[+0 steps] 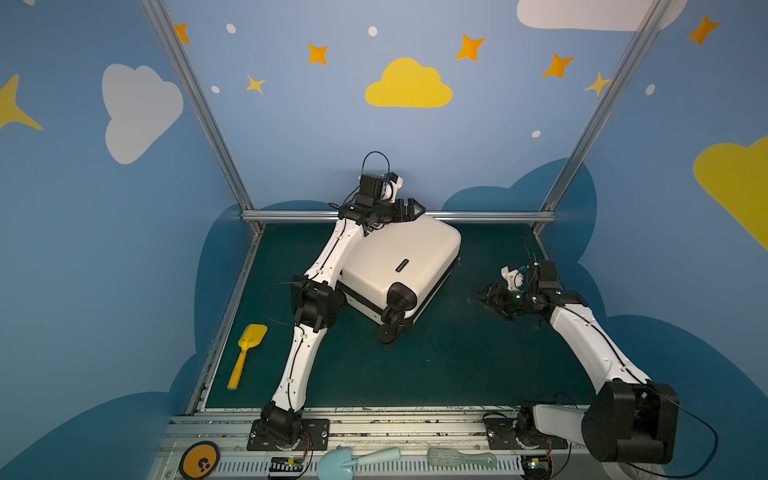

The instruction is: Pack the luggage

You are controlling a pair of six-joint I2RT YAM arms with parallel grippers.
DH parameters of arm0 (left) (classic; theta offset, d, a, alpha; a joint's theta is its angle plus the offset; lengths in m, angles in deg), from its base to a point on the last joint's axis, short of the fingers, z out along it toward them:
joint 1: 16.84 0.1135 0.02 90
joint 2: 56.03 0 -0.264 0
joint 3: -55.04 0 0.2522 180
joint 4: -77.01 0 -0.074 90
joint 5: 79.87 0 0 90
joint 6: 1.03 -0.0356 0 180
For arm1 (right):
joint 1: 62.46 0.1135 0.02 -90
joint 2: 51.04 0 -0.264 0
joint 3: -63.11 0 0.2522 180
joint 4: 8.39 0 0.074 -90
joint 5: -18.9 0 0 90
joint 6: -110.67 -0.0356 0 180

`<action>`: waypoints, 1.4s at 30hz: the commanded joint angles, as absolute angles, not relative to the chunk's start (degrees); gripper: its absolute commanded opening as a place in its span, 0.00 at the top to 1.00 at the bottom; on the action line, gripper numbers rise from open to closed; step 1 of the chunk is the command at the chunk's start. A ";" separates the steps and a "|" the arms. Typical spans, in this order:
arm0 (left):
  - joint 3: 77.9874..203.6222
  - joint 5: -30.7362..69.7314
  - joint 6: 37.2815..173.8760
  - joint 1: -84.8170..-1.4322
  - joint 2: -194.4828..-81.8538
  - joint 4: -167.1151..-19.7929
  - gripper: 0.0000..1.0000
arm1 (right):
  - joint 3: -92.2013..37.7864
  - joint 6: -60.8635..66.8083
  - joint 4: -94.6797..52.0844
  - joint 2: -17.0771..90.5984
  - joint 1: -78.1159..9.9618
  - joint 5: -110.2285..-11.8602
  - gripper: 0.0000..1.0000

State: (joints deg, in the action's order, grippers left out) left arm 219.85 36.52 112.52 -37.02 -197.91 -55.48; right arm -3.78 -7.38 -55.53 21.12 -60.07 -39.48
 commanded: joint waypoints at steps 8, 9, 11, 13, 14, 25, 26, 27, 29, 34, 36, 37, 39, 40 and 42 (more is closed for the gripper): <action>218.13 27.81 111.00 -30.54 -195.14 -50.71 0.00 | -3.92 -6.36 -56.47 21.39 -59.97 -38.60 0.40; 218.09 28.11 110.95 -30.16 -195.37 -50.59 0.00 | -4.00 -6.40 -56.58 21.31 -59.98 -38.64 0.40; 218.13 29.29 110.63 -29.55 -196.02 -50.06 0.00 | -4.31 -6.35 -56.94 21.04 -59.99 -38.79 0.40; 218.13 30.70 109.87 -29.25 -196.68 -49.39 0.00 | -4.57 -6.33 -57.28 20.81 -59.96 -38.93 0.40; 218.13 31.52 109.34 -29.23 -196.98 -48.93 0.00 | -4.77 -6.22 -57.54 20.67 -60.00 -39.06 0.40; 217.89 44.93 107.09 -30.35 -199.35 -48.89 0.00 | -4.64 -6.31 -58.19 19.93 -60.00 -39.32 0.40; 217.94 45.95 107.07 -30.74 -199.54 -49.14 0.00 | -4.53 -6.31 -58.27 19.73 -60.00 -39.32 0.40; 217.94 46.46 107.16 -31.01 -199.69 -49.32 0.00 | -4.38 -6.31 -58.27 19.50 -60.00 -39.51 0.40; 217.95 48.08 107.54 -31.66 -200.22 -49.74 0.00 | -4.10 -6.39 -58.36 19.10 -59.97 -39.59 0.40; 217.96 51.56 108.89 -33.64 -201.72 -50.50 0.00 | -3.58 -6.66 -58.32 18.52 -59.92 -39.63 0.40; 217.89 52.03 108.66 -35.00 -202.06 -50.25 0.00 | -3.31 -6.84 -58.18 18.37 -59.98 -39.91 0.40; 217.87 52.30 108.51 -35.77 -202.26 -50.21 0.00 | -3.22 -6.91 -58.14 18.30 -59.96 -39.95 0.40; 217.84 52.74 108.48 -37.23 -202.66 -50.19 0.00 | -3.13 -7.22 -57.93 18.39 -59.95 -39.91 0.40; 217.87 52.99 108.47 -38.01 -202.93 -50.29 0.00 | -2.99 -7.40 -57.76 18.46 -59.99 -39.77 0.40; 217.87 52.98 108.18 -39.33 -203.32 -50.15 0.00 | -2.71 -7.75 -57.44 18.57 -59.97 -39.65 0.40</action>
